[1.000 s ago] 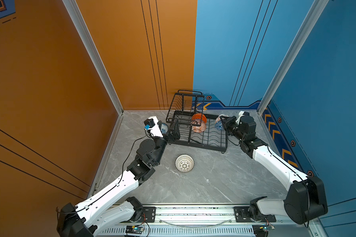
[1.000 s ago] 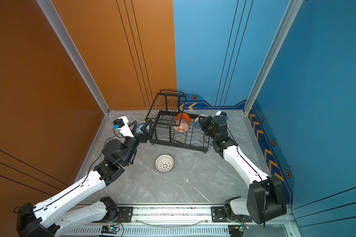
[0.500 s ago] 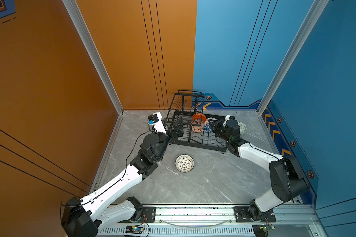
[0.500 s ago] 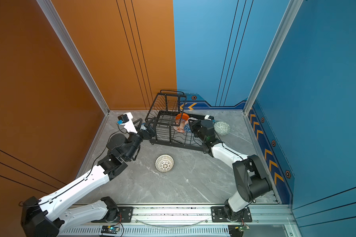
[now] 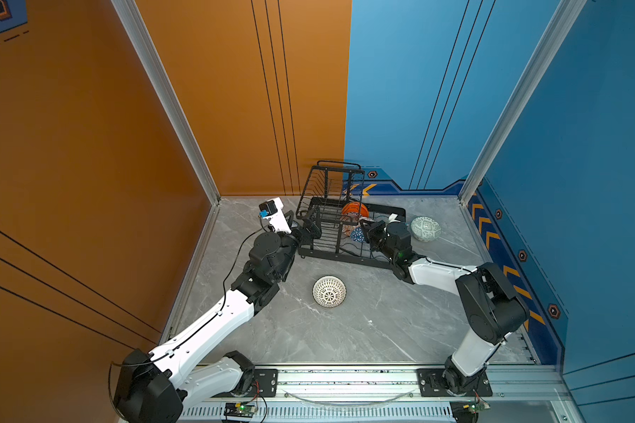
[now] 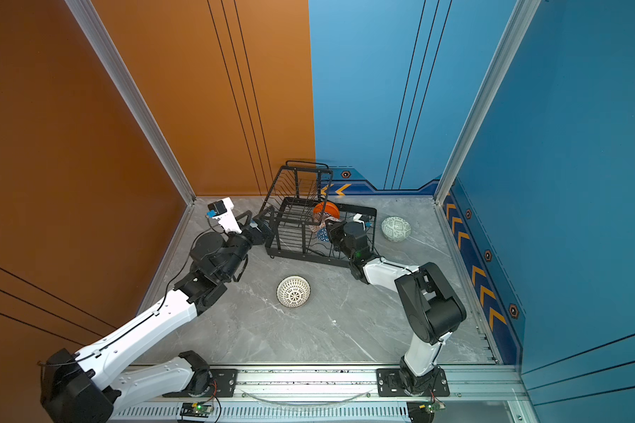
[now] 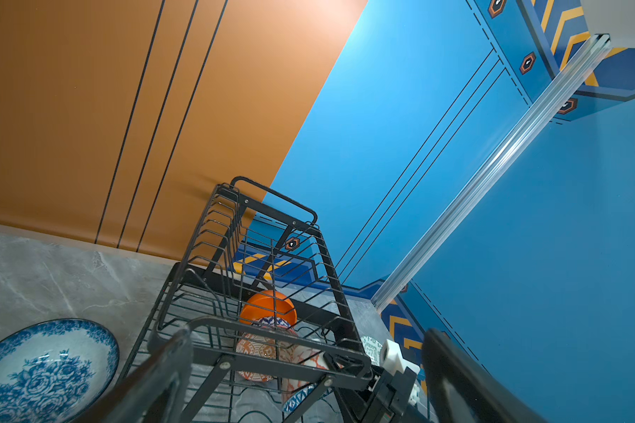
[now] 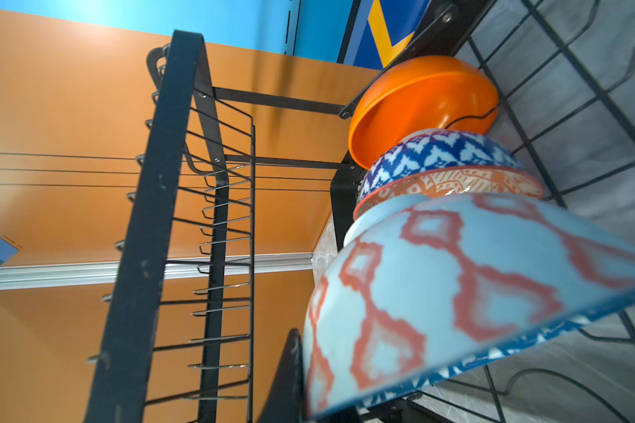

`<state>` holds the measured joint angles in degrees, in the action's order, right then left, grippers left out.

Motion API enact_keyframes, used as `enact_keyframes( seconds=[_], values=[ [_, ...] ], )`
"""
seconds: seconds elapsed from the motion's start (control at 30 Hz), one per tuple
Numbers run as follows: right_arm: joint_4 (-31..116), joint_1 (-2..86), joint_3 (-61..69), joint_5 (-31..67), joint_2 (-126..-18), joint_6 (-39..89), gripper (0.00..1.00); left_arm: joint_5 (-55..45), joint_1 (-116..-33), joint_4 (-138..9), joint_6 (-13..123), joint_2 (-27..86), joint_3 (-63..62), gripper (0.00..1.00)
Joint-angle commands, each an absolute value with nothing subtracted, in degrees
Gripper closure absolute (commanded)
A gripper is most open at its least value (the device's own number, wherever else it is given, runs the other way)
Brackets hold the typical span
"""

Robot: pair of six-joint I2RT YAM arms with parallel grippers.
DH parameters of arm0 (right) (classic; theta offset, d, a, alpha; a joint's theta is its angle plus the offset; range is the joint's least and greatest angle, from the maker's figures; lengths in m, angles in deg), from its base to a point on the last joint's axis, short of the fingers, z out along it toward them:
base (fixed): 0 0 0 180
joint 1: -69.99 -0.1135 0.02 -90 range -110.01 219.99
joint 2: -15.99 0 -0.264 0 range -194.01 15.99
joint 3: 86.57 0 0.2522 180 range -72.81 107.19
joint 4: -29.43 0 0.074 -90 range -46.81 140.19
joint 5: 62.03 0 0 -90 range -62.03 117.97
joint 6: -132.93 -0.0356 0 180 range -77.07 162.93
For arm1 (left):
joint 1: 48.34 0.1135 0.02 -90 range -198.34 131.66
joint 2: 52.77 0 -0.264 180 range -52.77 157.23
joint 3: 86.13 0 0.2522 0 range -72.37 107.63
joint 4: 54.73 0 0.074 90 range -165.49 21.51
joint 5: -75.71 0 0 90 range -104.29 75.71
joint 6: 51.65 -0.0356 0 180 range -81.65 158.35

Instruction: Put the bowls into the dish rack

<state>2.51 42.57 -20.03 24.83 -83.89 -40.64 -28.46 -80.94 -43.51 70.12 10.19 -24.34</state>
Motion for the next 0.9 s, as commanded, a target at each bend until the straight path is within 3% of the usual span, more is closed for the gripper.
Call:
enact_keyframes(
  seconds=[0.0, 0.43, 0.87],
  values=[
    [-3.6, 41.23, -19.55, 27.45, -84.64, -41.53, 1.0, -26.08, -79.92, -43.44, 71.34, 9.2, -23.79, 0.02],
    [-10.64, 37.58, -17.39, 32.2, -92.29, -43.16, 1.0, -22.71, -76.28, -44.39, 73.73, 7.78, -25.77, 0.02],
    [-8.57, 35.81, -16.83, 33.15, -91.2, -39.9, 1.0, -19.15, -75.77, -49.42, 78.87, 5.56, -25.4, 0.02]
  ],
)
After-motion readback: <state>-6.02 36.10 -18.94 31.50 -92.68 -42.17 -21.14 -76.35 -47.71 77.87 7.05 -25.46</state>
